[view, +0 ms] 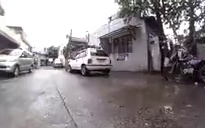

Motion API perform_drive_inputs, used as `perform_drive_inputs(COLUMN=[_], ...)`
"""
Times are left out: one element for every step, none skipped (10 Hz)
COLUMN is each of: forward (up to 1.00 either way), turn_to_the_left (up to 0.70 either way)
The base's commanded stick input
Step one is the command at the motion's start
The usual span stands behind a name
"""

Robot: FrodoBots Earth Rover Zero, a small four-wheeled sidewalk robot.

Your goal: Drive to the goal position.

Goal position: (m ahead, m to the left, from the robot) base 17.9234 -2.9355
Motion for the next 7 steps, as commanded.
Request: perform_drive_inputs(forward=[1.0,1.0,1.0,1.0,1.0,1.0,1.0], turn_to_the_left=[0.18,0.0,0.0,0.0,0.07,0.24,0.06])
